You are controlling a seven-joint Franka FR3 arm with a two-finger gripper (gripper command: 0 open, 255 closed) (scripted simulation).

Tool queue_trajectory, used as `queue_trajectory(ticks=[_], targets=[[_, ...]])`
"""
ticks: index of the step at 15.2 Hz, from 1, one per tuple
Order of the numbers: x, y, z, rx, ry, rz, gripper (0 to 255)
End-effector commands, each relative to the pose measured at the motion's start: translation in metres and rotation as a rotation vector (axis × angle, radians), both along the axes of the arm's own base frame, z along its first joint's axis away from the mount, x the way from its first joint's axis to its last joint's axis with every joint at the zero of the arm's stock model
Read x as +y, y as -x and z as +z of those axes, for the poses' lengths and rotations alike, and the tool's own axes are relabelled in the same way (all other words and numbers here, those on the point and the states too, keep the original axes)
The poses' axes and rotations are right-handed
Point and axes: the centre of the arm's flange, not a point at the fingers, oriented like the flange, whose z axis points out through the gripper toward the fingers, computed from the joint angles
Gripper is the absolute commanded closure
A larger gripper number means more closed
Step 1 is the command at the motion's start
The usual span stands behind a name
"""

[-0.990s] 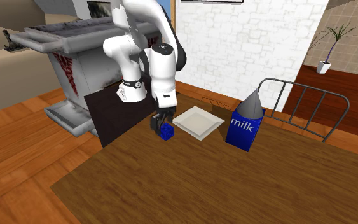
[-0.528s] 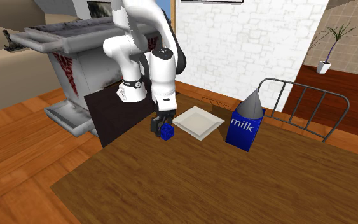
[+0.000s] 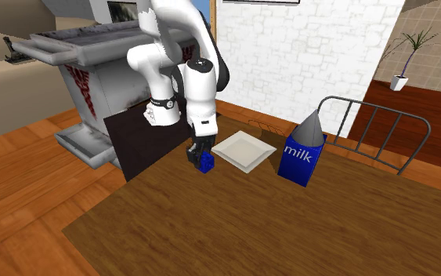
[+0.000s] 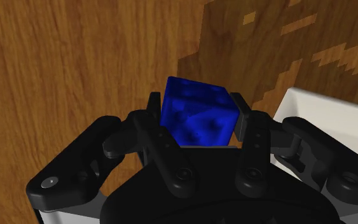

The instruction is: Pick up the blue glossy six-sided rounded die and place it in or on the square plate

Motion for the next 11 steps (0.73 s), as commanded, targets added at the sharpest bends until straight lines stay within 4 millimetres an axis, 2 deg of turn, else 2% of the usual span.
queue_trajectory(ticks=[1,4,11], targets=[[0.0,0.0,-0.001,0.002,0.0,0.0,255],[0.0,0.001,-0.002,0.002,0.0,0.0,255],[0.0,0.001,0.035,0.002,0.0,0.0,255]])
